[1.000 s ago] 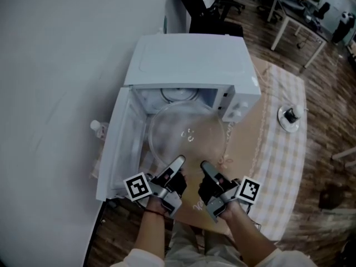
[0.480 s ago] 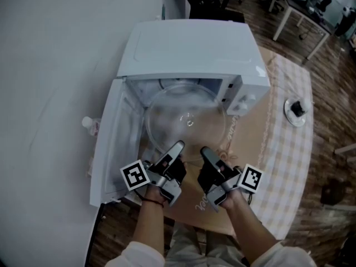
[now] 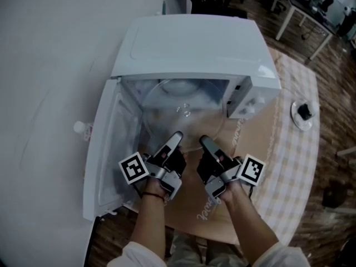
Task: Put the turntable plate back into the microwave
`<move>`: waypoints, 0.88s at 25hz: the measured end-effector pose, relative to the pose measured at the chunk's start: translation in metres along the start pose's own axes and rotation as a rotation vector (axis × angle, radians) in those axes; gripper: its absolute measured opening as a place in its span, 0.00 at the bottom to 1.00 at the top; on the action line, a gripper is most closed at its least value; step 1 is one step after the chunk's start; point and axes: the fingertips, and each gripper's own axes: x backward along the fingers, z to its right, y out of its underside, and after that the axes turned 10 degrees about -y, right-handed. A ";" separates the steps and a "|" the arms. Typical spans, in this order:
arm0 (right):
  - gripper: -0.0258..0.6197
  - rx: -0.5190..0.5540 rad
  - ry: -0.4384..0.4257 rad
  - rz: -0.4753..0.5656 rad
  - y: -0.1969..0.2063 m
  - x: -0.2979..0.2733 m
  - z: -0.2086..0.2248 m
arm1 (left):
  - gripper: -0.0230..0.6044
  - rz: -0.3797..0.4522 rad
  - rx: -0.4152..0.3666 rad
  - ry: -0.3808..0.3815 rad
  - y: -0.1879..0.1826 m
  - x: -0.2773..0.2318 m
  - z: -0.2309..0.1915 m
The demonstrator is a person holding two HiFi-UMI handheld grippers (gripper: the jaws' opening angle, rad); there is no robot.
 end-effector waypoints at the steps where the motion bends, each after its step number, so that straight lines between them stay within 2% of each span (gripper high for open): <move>1: 0.14 0.005 0.001 0.001 -0.003 -0.005 0.002 | 0.11 0.005 -0.001 0.002 -0.004 -0.003 -0.002; 11: 0.15 0.027 -0.016 0.029 -0.028 -0.035 0.025 | 0.11 0.067 -0.030 -0.008 -0.034 -0.033 -0.016; 16: 0.15 0.018 -0.020 0.042 -0.042 -0.046 0.037 | 0.11 0.055 -0.075 -0.035 -0.047 -0.049 -0.022; 22: 0.15 0.006 -0.013 0.060 -0.056 -0.061 0.044 | 0.11 0.050 -0.080 -0.056 -0.060 -0.065 -0.024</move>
